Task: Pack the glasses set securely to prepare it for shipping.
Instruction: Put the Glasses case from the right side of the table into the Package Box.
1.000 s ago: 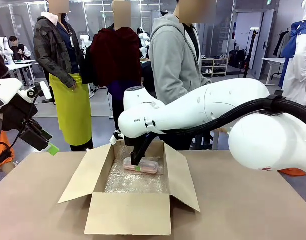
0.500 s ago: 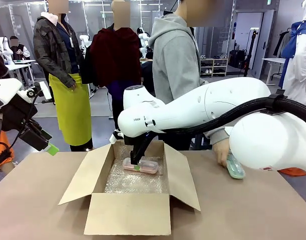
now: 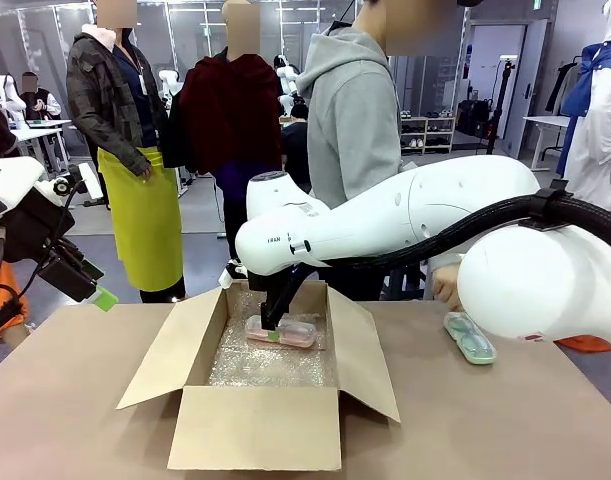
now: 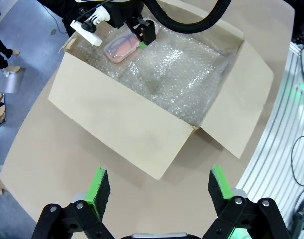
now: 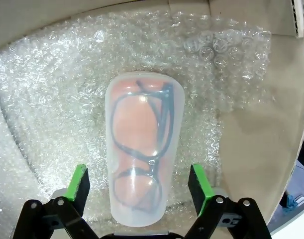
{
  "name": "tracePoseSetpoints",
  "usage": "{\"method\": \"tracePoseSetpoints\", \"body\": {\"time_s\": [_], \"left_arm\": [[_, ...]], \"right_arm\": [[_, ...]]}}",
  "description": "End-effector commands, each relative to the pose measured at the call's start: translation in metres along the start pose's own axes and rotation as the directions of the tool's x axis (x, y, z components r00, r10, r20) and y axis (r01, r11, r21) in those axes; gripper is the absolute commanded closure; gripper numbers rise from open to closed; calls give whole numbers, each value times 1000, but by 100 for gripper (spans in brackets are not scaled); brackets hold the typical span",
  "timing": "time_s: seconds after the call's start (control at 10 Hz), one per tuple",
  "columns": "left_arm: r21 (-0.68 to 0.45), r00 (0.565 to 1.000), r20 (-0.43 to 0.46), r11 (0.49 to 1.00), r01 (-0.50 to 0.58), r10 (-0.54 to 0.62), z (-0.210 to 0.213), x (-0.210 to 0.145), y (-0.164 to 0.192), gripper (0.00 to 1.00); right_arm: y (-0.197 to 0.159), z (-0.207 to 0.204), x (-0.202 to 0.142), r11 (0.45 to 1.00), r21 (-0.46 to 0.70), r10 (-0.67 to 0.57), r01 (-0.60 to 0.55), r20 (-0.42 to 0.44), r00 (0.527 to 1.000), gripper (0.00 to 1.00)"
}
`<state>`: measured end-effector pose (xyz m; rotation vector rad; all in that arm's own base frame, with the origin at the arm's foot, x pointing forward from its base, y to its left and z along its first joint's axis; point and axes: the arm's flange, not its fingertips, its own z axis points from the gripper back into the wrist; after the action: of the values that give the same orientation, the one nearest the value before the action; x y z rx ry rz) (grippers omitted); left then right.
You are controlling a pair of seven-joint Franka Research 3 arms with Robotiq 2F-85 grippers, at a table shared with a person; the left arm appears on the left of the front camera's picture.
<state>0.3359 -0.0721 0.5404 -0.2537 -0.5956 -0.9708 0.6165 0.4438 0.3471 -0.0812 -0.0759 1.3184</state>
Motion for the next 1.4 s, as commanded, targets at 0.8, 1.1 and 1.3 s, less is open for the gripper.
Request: {"method": "tracePoseSetpoints", "body": {"time_s": [0.8, 1.1, 1.3], "left_arm": [[-10, 1000, 10, 1000, -7, 7, 2, 0, -1, 0], [-10, 1000, 10, 1000, -7, 7, 2, 0, -1, 0], [-10, 1000, 10, 1000, -7, 7, 2, 0, -1, 0]], "right_arm": [[33, 122, -52, 988, 62, -146, 141, 80, 986, 0], [7, 138, -117, 932, 85, -359, 353, 69, 931, 0], [-14, 137, -165, 855, 89, -518, 510, 102, 850, 0]]}}
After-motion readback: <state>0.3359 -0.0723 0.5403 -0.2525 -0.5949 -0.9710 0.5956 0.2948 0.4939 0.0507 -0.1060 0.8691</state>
